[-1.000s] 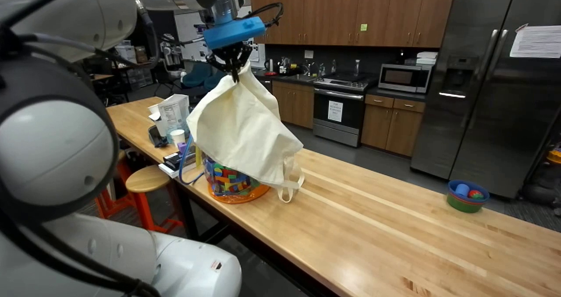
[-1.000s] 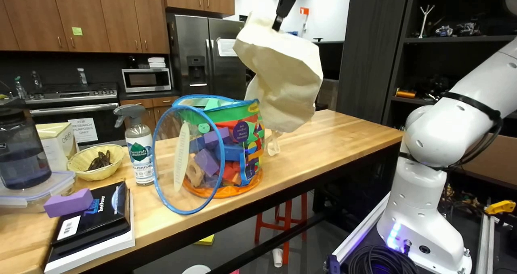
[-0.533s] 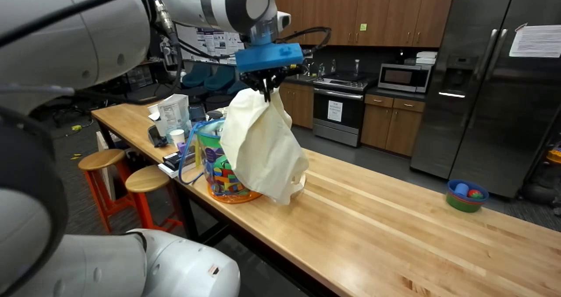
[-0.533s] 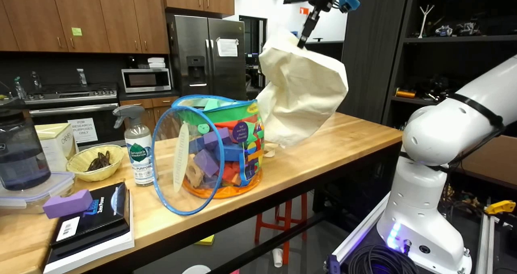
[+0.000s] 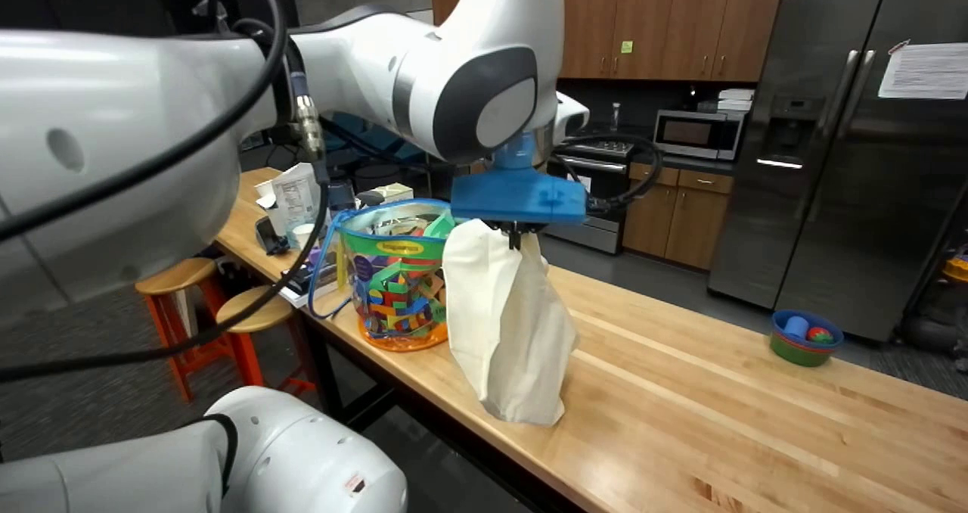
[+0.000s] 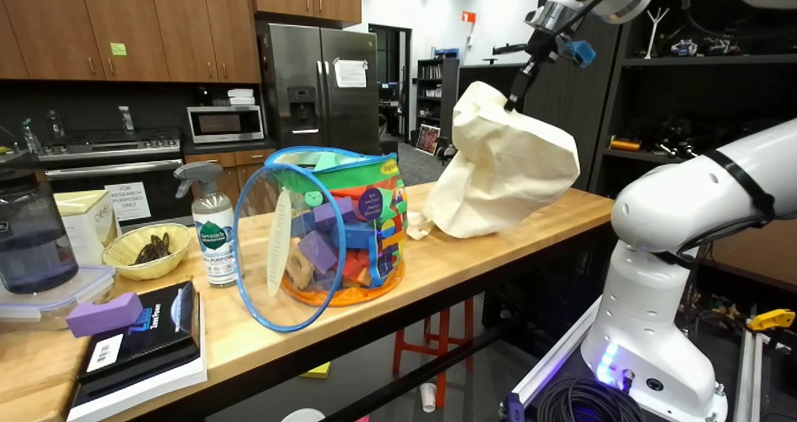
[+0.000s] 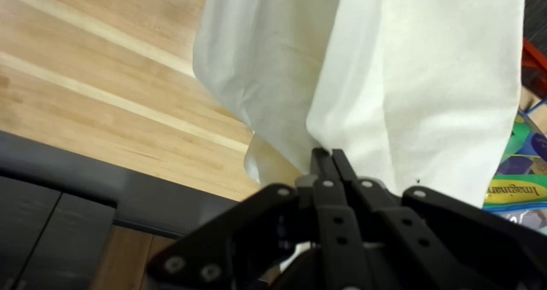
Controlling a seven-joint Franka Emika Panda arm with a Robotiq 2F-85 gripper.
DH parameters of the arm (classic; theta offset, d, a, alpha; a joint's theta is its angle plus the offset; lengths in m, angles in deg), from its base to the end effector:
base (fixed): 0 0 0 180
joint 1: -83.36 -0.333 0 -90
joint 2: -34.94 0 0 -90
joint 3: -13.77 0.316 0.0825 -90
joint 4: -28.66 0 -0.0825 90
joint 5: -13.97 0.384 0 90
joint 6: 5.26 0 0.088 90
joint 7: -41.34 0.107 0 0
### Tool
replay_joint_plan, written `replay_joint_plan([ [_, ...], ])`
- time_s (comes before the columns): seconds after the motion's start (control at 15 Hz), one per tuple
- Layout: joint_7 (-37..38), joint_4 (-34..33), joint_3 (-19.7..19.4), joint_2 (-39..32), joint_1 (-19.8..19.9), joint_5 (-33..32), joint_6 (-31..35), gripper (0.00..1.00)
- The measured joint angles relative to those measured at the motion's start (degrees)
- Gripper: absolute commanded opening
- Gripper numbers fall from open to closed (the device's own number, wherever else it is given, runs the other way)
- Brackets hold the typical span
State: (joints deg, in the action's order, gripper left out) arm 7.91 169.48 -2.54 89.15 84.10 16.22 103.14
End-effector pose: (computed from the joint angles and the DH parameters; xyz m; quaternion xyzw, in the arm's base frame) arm 0.2813 -0.1149 0.6106 -0.9600 -0.1714 -0.2143 0.0561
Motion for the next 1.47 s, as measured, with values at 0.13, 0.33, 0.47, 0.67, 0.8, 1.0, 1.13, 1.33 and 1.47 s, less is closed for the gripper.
replay_joint_plan([
  [0.13, 0.0, 2.8, -2.0, 1.5, 1.8, -1.4, 1.2, 0.01],
  [0.33, 0.0, 4.6, -3.7, 1.7, 2.3, -3.1, 3.5, 0.01],
  [0.47, -0.1, 4.6, -3.8, 0.2, 1.6, -3.5, 5.6, 0.01],
  [0.67, -0.1, 3.5, -3.5, -4.5, -1.1, -3.5, 9.9, 0.01],
  [0.8, -0.1, 1.8, -3.5, -8.6, -3.1, -3.4, 12.1, 0.01],
  [1.0, -0.4, -2.1, -3.3, -15.2, -5.3, -3.2, 13.6, 0.01],
  [1.13, -1.0, -5.1, -3.1, -19.1, -5.8, -2.8, 13.8, 0.01],
  [1.33, -2.3, -9.1, -2.7, -23.5, -5.8, -1.5, 13.7, 0.01],
  [1.47, -3.4, -11.4, -2.5, -26.0, -5.8, -0.1, 13.7, 0.01],
])
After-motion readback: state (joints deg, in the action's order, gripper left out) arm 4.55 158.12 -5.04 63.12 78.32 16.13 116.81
